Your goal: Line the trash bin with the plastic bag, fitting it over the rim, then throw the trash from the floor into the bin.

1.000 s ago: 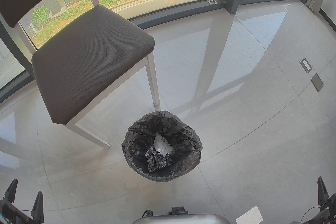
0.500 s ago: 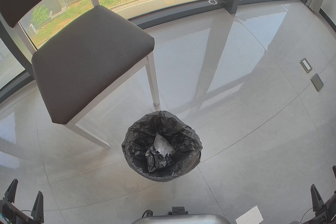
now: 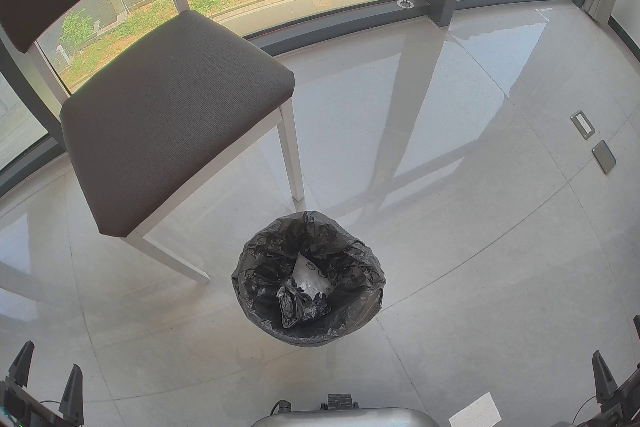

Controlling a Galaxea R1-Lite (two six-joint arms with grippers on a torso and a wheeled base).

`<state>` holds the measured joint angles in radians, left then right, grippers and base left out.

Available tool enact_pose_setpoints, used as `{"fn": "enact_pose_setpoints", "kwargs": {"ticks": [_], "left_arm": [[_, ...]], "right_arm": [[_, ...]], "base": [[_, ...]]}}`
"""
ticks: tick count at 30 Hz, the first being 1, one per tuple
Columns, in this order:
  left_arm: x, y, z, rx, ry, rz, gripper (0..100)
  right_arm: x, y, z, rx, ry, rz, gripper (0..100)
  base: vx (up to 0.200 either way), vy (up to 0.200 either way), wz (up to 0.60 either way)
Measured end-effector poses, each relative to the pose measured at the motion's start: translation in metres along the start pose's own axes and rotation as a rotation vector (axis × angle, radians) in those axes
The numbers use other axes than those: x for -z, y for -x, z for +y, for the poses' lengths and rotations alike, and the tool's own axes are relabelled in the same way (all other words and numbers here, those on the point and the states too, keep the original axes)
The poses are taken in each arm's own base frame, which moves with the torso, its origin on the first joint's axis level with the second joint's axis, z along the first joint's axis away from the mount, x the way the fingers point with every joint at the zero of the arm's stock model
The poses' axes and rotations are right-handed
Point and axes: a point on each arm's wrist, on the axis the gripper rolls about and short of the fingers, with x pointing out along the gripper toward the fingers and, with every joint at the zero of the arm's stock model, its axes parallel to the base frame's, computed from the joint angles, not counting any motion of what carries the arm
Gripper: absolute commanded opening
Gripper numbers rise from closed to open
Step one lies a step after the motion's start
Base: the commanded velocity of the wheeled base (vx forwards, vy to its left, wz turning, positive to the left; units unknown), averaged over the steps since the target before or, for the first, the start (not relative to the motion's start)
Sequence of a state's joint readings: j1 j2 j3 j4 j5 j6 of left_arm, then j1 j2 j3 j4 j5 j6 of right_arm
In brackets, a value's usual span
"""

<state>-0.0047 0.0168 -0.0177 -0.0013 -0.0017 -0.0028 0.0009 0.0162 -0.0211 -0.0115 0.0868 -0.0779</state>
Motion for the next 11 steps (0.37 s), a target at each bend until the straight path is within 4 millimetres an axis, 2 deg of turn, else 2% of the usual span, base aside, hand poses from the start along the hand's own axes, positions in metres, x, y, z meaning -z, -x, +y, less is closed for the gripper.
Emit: {"fn": "enact_pose_setpoints", "kwargs": {"ticks": [11], "left_arm": [[0.0, 0.0, 0.0, 0.0, 0.0, 0.0, 100]], "right_arm": [[0.0004, -0.0001, 0.0, 0.001, -0.023, 0.002, 100]], "base": [[0.0, 0.0, 0.0]]}}
